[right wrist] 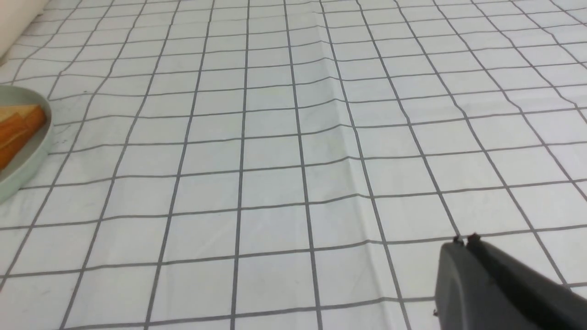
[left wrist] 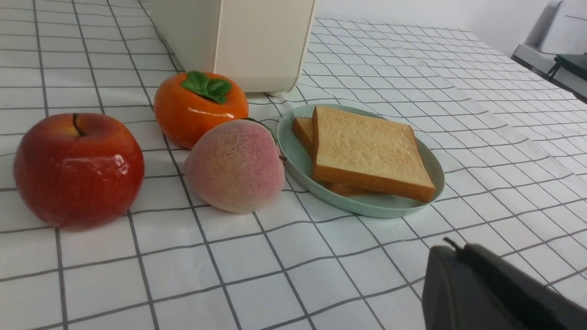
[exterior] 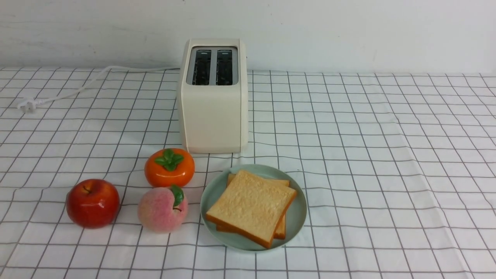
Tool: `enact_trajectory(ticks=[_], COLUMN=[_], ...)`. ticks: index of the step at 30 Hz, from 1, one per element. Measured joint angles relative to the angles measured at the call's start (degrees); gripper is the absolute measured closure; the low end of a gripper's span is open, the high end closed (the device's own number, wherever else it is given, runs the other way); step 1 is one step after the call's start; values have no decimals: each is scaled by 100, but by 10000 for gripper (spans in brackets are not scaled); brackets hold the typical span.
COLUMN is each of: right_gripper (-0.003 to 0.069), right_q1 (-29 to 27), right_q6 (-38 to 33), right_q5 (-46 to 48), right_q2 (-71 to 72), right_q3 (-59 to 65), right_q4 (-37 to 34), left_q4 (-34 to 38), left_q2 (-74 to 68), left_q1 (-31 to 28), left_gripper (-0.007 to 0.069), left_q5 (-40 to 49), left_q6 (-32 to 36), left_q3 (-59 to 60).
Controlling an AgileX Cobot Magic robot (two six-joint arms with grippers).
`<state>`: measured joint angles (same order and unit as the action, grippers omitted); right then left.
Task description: Take toasted bread from bread machine on white checkered table place on plate.
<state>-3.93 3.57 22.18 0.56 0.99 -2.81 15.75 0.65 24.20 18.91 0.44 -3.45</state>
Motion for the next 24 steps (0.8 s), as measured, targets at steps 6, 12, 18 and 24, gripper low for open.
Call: enact_trajectory(ticks=[6,12,18,24], right_gripper=[660,656,655,652], right_q1=[0,0,0,0], right_q6=[0,0,0,0], right_q5=[0,0,0,0], right_q2=[0,0,0,0], right_q3=[0,0,0,0], right_q4=[0,0,0,0], left_q4=[-273,-428,-481,-506], left_q2=[0,0,0,0], left_q1=[-936,-1547,-1547,-1547], left_gripper=[637,637,637,637], left_q5=[-437,270,326,324], left_q6=[0,-138,-207,-212], left_q3=[218,507,514,514])
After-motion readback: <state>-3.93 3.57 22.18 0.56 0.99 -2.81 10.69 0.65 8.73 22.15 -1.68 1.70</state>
